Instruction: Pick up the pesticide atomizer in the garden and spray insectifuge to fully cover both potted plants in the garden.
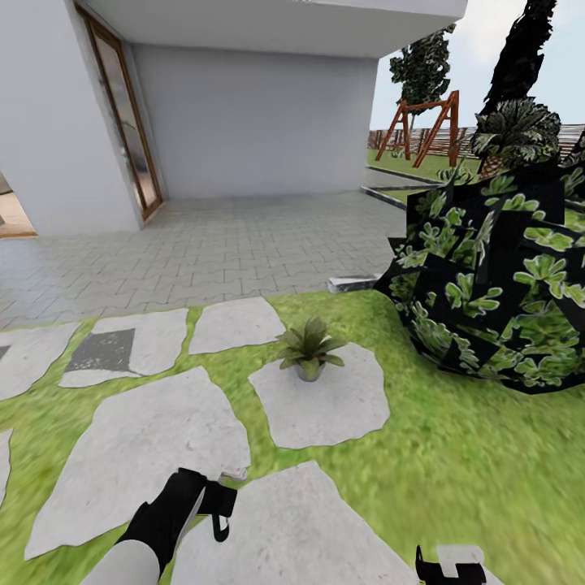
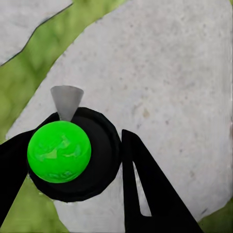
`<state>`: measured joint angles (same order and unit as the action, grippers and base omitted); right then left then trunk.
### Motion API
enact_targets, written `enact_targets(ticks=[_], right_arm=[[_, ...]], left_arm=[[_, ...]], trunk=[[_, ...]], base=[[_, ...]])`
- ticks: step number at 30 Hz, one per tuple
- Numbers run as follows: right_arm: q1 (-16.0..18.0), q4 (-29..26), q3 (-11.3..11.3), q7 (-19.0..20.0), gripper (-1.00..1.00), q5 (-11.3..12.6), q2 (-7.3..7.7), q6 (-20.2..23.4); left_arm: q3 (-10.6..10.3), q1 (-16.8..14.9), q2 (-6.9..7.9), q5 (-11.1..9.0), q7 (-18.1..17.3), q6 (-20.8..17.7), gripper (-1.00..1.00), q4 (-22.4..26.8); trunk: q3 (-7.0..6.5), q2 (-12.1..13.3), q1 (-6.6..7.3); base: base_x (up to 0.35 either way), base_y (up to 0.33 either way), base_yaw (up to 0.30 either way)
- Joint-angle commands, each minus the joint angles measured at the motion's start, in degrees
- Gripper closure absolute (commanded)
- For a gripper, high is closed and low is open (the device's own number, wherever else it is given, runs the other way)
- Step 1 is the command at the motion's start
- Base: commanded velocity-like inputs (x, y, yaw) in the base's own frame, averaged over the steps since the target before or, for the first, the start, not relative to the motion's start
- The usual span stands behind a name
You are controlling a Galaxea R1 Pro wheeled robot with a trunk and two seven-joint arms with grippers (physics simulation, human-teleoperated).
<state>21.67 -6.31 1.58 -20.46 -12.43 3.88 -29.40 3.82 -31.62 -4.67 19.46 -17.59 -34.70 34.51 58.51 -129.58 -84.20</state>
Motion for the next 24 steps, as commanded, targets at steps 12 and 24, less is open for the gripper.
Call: enact_targets(ticks=[12,24], right_arm=[[0.0,0.1,0.1,-0.2,-1.00,-0.7,-0.01,0.0],[0.0,0.1,0.1,-0.2,-1.00,-0.7,-0.01,0.0]], left_arm=[[0.5,0.0,-0.11,0.5,-0.5,-0.3,1.00,1.3],[0.5,0.0,-0.16,0.5,-0.8,-0.3,1.00,1.3]], trunk=[[0.05,0.0,-0.01],[0.05,0.0,-0.01]], base=[[0.206,-0.228,0.000],[0.270,-0.228,0.000]])
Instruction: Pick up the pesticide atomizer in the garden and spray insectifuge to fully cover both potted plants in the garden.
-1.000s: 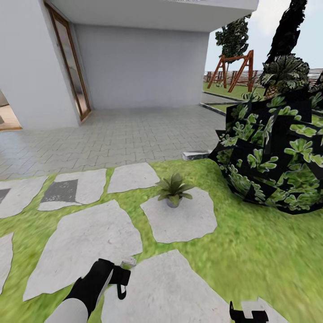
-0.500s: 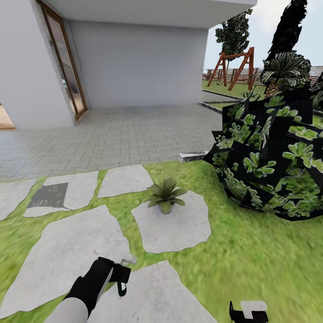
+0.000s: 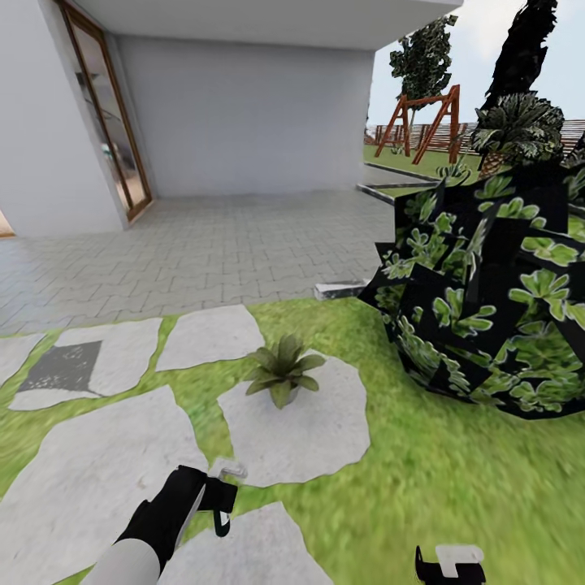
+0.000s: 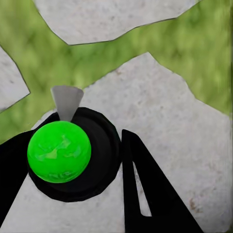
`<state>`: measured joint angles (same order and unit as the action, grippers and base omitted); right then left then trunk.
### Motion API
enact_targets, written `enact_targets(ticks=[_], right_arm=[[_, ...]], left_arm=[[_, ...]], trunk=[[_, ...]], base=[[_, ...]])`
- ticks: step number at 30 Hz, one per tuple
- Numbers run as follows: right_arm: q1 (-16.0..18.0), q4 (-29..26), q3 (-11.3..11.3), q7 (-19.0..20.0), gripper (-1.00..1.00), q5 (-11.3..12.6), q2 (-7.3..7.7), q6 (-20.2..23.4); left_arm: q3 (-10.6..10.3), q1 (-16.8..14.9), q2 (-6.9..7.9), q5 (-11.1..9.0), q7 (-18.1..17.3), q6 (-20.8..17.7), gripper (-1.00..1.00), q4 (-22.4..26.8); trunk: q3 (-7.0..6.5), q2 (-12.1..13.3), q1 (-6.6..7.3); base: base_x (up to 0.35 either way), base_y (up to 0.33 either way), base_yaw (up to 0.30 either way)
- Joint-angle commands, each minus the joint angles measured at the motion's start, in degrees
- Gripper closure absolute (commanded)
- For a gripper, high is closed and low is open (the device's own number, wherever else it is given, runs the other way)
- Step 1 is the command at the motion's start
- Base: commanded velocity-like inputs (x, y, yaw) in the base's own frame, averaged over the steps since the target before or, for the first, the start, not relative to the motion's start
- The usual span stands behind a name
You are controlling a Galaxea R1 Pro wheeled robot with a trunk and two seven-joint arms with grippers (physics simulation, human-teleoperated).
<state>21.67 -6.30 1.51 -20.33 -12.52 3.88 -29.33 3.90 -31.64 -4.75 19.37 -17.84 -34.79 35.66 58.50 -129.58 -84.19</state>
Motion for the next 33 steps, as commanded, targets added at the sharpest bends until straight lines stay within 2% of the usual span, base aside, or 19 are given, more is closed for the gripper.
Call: enact_targets(ticks=[1,16,21,25,26,29,30,33], right_arm=[[0.0,0.1,0.2,-0.3,-1.00,-0.6,-0.01,-0.1],[0.0,0.1,0.2,-0.3,-1.00,-0.6,-0.01,-0.1],[0.0,0.1,0.2,-0.2,-1.00,-0.6,-0.01,0.0],[0.0,0.1,0.2,-0.2,-1.00,-0.6,-0.01,0.0],[0.0,0.1,0.2,-0.2,-1.00,-0.6,-0.01,0.0],[0.0,0.1,0.2,-0.2,-1.00,-0.6,-0.01,0.0],[0.0,0.9,-0.1,0.0,-1.00,-1.0,-0.01,0.0],[0.0,1.0,-0.1,0.0,-1.00,-1.0,-0.01,0.0]], left_arm=[[0.4,0.0,-0.09,0.6,-0.5,-0.3,1.00,0.1],[0.4,0.0,-0.19,0.5,-0.7,-0.4,1.00,0.1],[0.3,-0.1,-0.63,0.5,-0.8,-0.5,1.00,0.1],[-0.1,-0.2,-1.18,0.6,-1.0,-2.9,1.00,0.0],[-0.7,-0.4,-1.23,0.6,-1.2,-3.6,1.00,0.0],[-4.9,-0.9,-1.35,0.6,-2.9,-6.9,1.00,0.1],[-14.2,-9.6,-0.62,0.7,-12.4,-21.5,1.00,2.1],[-14.9,-10.1,-0.55,0.8,-12.8,-22.3,1.00,2.0]], trunk=[[0.05,0.0,-0.02],[-0.05,0.0,-0.02],[-0.08,0.0,-0.02],[-0.08,0.0,-0.02],[-0.08,0.0,-0.02],[-0.08,0.0,-0.02],[-0.08,0.0,-0.02],[-0.08,0.0,-0.02]], base=[[0.274,-0.227,0.006],[0.290,-0.188,0.212],[0.315,-0.120,0.046],[0.165,-0.058,0.007],[0.049,-0.017,0.002],[0.017,-0.006,0.001],[0.000,0.000,0.000],[0.000,0.000,0.000]])
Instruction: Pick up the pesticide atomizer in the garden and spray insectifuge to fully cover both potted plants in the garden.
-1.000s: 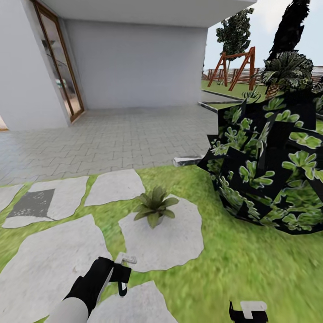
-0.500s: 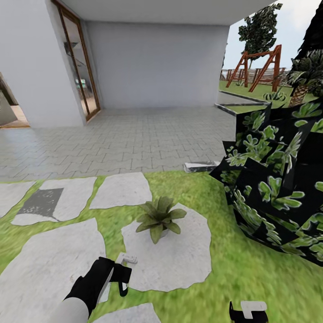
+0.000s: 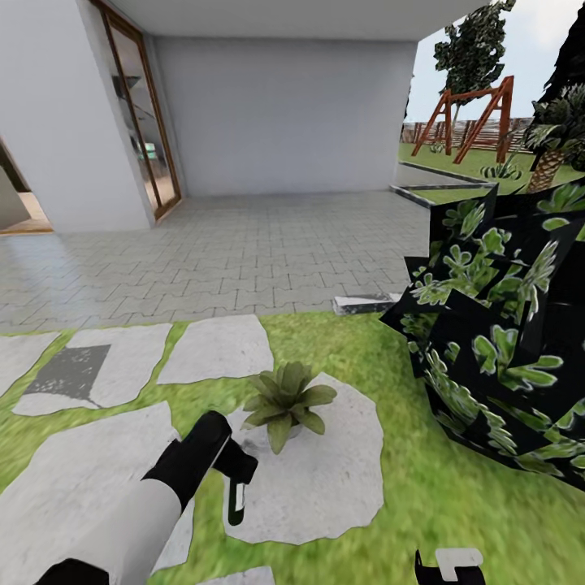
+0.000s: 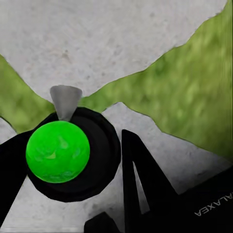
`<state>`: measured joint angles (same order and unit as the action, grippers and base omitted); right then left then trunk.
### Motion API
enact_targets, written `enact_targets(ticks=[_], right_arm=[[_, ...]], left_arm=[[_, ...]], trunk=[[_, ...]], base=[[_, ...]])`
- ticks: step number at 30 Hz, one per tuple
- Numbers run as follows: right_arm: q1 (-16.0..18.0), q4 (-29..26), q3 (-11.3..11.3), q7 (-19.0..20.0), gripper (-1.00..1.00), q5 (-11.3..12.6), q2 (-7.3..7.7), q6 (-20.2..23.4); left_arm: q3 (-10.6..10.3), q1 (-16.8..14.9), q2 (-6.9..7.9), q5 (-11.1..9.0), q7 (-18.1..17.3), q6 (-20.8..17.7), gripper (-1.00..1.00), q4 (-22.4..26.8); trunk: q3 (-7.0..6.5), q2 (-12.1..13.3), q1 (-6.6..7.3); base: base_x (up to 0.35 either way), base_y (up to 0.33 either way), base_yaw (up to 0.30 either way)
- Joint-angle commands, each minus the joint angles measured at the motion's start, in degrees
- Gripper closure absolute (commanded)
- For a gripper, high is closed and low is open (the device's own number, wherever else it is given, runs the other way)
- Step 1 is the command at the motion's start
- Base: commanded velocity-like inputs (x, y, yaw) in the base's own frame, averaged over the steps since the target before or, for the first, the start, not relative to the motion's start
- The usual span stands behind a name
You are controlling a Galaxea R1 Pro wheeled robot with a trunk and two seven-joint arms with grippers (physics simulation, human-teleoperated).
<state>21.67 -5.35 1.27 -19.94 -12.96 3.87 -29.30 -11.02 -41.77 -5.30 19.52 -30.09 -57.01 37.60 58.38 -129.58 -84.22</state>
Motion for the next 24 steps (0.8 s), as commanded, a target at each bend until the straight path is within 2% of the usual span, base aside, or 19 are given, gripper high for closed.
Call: enact_targets(ticks=[1,6,7,21,24], right_arm=[[0.0,0.1,0.1,-0.4,-1.00,-0.6,0.00,-0.1],[0.0,0.1,0.1,-0.4,-1.00,-0.6,0.00,0.0],[0.0,0.2,0.1,-0.3,-1.00,-0.7,0.07,-0.1],[0.0,0.2,0.1,-0.3,-1.00,-0.7,0.02,-0.1],[0.0,0.2,0.1,-0.4,-1.00,-0.6,0.00,-0.1]], left_arm=[[-0.1,0.0,0.01,0.6,-0.6,-0.2,1.00,0.0],[-0.3,0.2,0.10,0.7,-0.7,-0.2,1.00,-0.2],[-2.3,0.2,2.37,0.7,-1.0,-0.4,1.00,-0.7],[-2.4,0.4,2.27,0.7,-1.0,-0.3,1.00,-0.7],[-2.4,-0.1,2.36,0.6,-1.1,-0.4,1.00,-0.7]], trunk=[[0.04,0.0,0.01],[0.04,0.0,0.01],[0.04,0.0,0.01],[0.04,0.0,0.01],[0.04,0.0,0.01]], base=[[0.000,0.000,0.000],[0.000,0.000,0.000],[0.000,0.000,0.000],[0.018,0.000,0.000],[0.173,0.000,0.000]])
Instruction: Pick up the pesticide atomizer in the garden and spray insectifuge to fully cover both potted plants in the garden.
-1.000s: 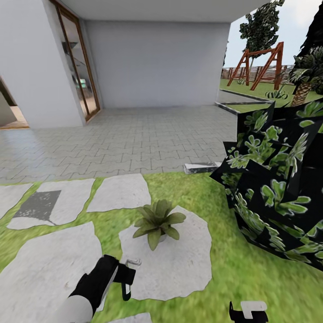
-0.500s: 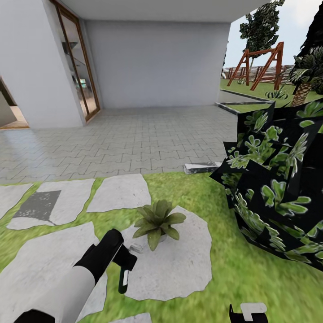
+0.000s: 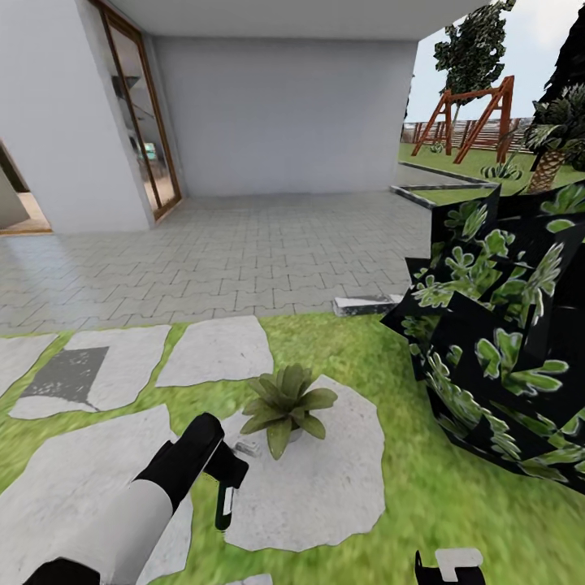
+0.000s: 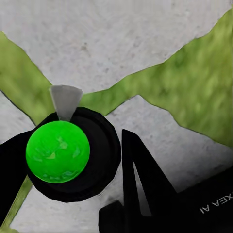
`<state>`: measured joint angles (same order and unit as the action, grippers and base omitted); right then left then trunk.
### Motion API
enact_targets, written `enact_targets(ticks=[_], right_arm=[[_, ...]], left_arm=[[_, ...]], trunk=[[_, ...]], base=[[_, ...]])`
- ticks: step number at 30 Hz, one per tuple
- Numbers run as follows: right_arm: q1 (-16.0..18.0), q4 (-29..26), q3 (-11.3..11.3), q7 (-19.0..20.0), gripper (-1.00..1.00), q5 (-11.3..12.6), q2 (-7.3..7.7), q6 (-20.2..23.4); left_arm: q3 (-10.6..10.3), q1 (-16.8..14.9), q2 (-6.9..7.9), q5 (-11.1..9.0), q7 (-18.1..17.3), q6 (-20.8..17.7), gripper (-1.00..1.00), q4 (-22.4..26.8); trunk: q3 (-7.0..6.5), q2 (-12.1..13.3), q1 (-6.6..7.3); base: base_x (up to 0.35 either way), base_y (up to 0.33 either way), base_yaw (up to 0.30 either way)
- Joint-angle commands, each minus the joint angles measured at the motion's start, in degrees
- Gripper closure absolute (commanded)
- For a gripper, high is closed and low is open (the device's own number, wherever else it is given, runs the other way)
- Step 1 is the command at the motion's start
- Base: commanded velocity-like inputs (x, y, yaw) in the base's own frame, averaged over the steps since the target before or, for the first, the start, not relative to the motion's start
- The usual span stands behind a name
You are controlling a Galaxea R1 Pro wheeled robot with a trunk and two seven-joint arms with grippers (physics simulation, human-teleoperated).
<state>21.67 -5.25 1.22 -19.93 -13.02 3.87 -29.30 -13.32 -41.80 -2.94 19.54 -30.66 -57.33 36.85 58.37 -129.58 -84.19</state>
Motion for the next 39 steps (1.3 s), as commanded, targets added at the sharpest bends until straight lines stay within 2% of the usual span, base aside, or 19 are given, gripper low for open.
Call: enact_targets(ticks=[1,9,12,17,18,19,22,23,24,31,39], right_arm=[[0.0,0.1,0.1,-0.4,-1.00,-0.6,-0.02,-0.1],[0.0,0.1,0.1,-0.4,-1.00,-0.5,-0.16,-0.1],[0.0,0.1,0.1,-0.4,-1.00,-0.5,-0.18,-0.1],[0.0,0.1,0.1,-0.4,-1.00,-0.5,-0.58,-0.1],[0.0,0.1,0.1,-0.4,-1.00,-0.5,-0.71,-0.1],[0.0,0.1,0.1,-0.4,-1.00,-0.5,-0.75,-0.1],[0.0,0.1,0.1,-0.4,-1.00,-0.5,-0.79,-0.1],[0.0,0.1,0.2,-0.4,-1.00,-0.5,-0.80,-0.1],[0.0,0.1,0.2,-0.4,-1.00,-0.5,-0.80,-0.1],[0.0,0.0,0.2,-0.4,-1.00,-0.5,-0.80,-0.1],[0.0,0.0,0.2,-0.4,-1.00,-0.5,-0.80,-0.1]], left_arm=[[0.0,-0.1,-0.01,0.6,-0.5,-0.1,1.00,0.1],[0.0,-0.4,-0.15,0.6,-0.6,-0.2,1.00,0.7],[-0.4,-3.0,-0.25,0.5,-0.9,-0.5,1.00,0.3],[-5.8,-6.3,-0.04,0.5,-8.2,-0.7,1.00,-0.1],[-7.8,-7.1,0.09,0.5,-10.6,-0.8,1.00,-0.2],[-8.9,-7.4,0.26,0.5,-12.1,-0.8,1.00,-0.5],[-10.7,-7.6,0.52,0.6,-14.2,-0.7,1.00,-2.5],[-15.2,-7.6,0.74,0.6,-14.7,-0.7,1.00,-4.1],[-16.1,-7.7,0.82,0.5,-14.8,-0.8,1.00,-4.2],[-17.0,-7.8,0.83,0.6,-16.4,-0.8,1.00,-4.3],[-17.2,-7.9,0.55,0.6,-16.4,-0.8,1.00,-4.3]], trunk=[[0.05,0.0,-0.01],[0.05,0.0,-0.01],[0.05,0.0,-0.01],[0.05,0.0,-0.01],[0.05,0.0,-0.01],[0.05,0.0,-0.01],[0.05,0.0,-0.01],[0.05,0.0,-0.01],[0.05,0.0,-0.01],[0.05,0.0,-0.01],[0.05,0.0,-0.01]], base=[[0.271,0.000,0.000],[0.193,-0.122,0.038],[0.016,-0.015,0.246],[0.002,-0.002,0.221],[0.000,0.000,0.049],[0.000,0.000,0.025],[0.000,0.000,0.009],[0.000,0.000,0.017],[0.000,0.000,0.091],[0.074,-0.032,0.091],[0.115,-0.209,0.003]])
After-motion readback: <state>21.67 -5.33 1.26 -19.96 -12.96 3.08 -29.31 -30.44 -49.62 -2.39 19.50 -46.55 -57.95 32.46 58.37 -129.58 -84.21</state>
